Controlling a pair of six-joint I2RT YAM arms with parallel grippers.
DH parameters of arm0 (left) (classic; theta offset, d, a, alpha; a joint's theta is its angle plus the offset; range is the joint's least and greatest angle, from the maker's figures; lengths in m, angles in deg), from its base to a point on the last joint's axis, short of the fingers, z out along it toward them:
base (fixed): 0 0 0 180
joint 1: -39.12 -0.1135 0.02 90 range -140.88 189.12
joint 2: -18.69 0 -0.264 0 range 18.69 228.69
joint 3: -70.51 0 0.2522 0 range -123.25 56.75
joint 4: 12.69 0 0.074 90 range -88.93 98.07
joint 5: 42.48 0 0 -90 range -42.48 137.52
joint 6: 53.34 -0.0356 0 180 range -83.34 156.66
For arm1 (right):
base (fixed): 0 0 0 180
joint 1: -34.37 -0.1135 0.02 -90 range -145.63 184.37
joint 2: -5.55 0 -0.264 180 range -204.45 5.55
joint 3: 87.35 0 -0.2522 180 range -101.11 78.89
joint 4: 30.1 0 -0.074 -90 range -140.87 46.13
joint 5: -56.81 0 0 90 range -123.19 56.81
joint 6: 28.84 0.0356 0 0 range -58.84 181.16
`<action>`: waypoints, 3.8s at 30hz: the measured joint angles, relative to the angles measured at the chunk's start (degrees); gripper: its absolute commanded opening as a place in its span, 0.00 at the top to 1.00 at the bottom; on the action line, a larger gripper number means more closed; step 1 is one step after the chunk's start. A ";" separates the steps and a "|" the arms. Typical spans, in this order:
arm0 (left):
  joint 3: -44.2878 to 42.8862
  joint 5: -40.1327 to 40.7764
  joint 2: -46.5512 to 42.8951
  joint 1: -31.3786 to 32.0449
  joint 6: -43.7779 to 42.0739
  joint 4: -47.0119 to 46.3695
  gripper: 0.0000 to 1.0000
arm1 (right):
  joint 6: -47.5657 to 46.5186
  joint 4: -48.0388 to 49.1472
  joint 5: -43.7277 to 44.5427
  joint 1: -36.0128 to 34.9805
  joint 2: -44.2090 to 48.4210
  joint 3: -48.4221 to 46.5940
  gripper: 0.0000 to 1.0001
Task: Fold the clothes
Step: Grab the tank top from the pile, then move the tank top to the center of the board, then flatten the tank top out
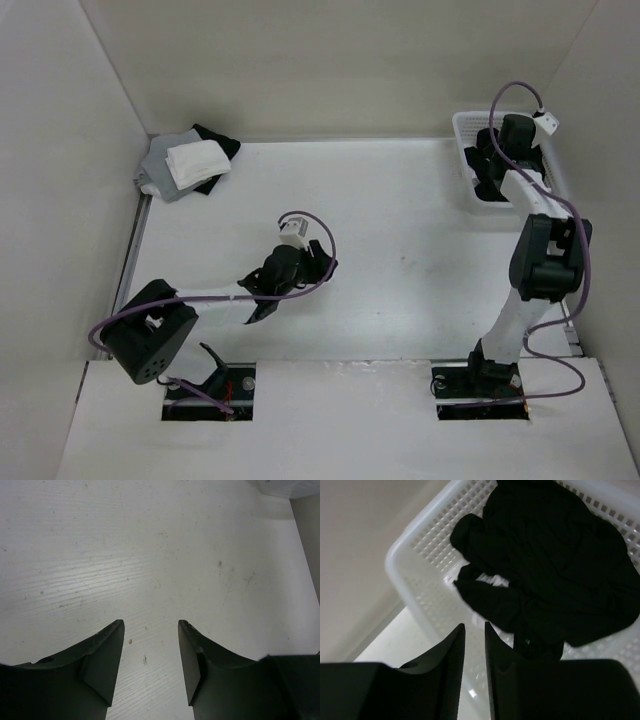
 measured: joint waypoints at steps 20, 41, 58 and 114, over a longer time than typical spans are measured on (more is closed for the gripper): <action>0.09 -1.27 3.15 -2.21 0.44 -4.83 0.55 | -2.91 -11.89 -3.02 8.72 -29.81 -27.65 0.93; 0.81 -3.32 4.37 -3.30 1.66 -6.27 0.56 | -1.88 11.15 -3.72 -8.57 34.64 5.60 1.00; 7.37 0.04 -23.26 -18.58 4.44 2.14 0.56 | -6.95 14.73 -7.32 -46.31 49.72 10.19 0.93; 10.54 1.03 -16.33 -1.53 2.56 19.04 0.48 | 12.59 3.89 -10.01 -54.73 57.66 58.62 0.96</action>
